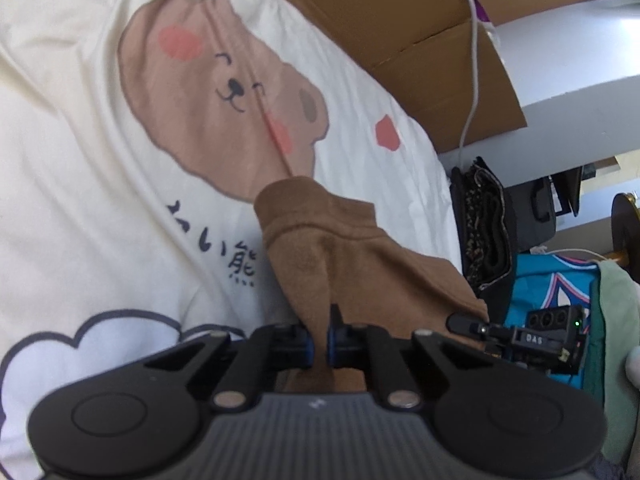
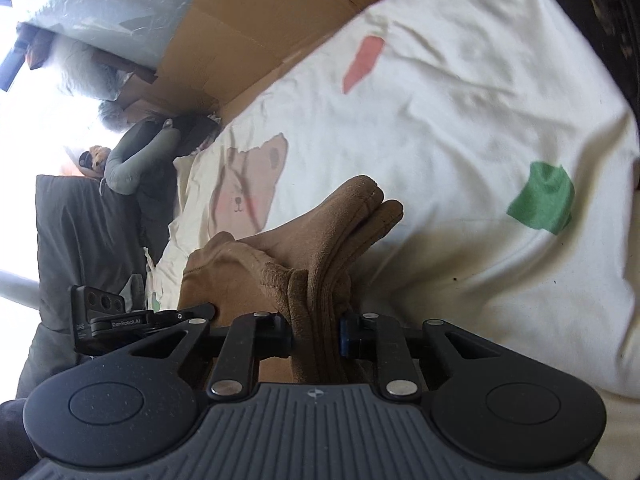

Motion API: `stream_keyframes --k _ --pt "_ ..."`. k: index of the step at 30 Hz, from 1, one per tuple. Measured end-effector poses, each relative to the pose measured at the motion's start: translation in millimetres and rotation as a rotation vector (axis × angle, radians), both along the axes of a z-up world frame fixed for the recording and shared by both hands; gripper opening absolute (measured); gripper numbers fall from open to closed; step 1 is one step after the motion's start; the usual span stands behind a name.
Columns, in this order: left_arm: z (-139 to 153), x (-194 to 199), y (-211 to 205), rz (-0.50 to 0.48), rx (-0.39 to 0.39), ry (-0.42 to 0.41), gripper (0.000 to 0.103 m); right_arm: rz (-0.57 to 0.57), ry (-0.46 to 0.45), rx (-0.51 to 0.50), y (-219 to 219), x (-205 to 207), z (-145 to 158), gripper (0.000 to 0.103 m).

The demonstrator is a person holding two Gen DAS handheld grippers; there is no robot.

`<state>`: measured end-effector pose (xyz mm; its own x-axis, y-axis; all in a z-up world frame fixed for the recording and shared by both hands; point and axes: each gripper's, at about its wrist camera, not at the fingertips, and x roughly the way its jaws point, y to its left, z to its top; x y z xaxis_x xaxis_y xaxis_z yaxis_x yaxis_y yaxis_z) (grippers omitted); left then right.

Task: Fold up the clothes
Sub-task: 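Lift the folded brown shirt stack up off the sheet with both tools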

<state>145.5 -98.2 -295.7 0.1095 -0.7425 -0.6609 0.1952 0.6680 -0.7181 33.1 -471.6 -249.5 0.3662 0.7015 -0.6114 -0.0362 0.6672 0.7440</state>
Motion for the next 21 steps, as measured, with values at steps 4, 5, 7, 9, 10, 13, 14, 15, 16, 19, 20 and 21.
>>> stream_keyframes --k 4,5,7,9,10,13,14,15,16,19,20,21 --pt "18.1 -7.1 -3.7 0.024 0.034 -0.018 0.007 0.004 -0.032 -0.018 4.0 -8.2 19.1 0.019" --pt "23.8 -9.6 -4.9 0.029 0.041 -0.026 0.007 0.003 -0.04 -0.022 4.8 -10.6 23.7 0.019" --pt "35.3 -14.8 -6.6 0.038 0.055 -0.04 0.007 0.0 -0.058 -0.028 6.3 -15.8 33.0 0.019" --pt "46.0 -19.9 -7.6 0.047 0.064 -0.053 0.006 -0.008 -0.075 -0.033 7.3 -21.5 42.3 0.019" --pt "51.5 -22.4 -7.9 0.052 0.069 -0.06 0.006 -0.01 -0.083 -0.036 7.8 -24.5 46.8 0.019" --pt "69.1 -31.0 -8.7 0.057 0.084 -0.083 0.006 -0.01 -0.108 -0.049 9.6 -33.6 60.1 0.019" --pt "74.8 -34.0 -8.7 0.059 0.085 -0.088 0.006 -0.012 -0.114 -0.049 10.0 -36.6 64.7 0.019" --pt "80.8 -37.0 -8.7 0.057 0.09 -0.098 0.006 -0.013 -0.12 -0.049 10.4 -39.7 69.3 0.019" --pt "86.8 -40.0 -8.7 0.054 0.094 -0.107 0.006 -0.013 -0.128 -0.05 10.5 -42.8 74.3 0.019" --pt "103.3 -49.7 -5.7 0.075 0.098 -0.128 0.006 -0.008 -0.149 -0.062 10.3 -51.9 90.5 0.019" --pt "111.0 -54.7 -5.5 0.08 0.107 -0.142 0.006 -0.007 -0.154 -0.068 9.9 -55.5 96.2 0.019" --pt "118.2 -58.7 -5.7 0.084 0.111 -0.15 0.006 -0.007 -0.159 -0.072 9.3 -59.1 102.4 0.019"
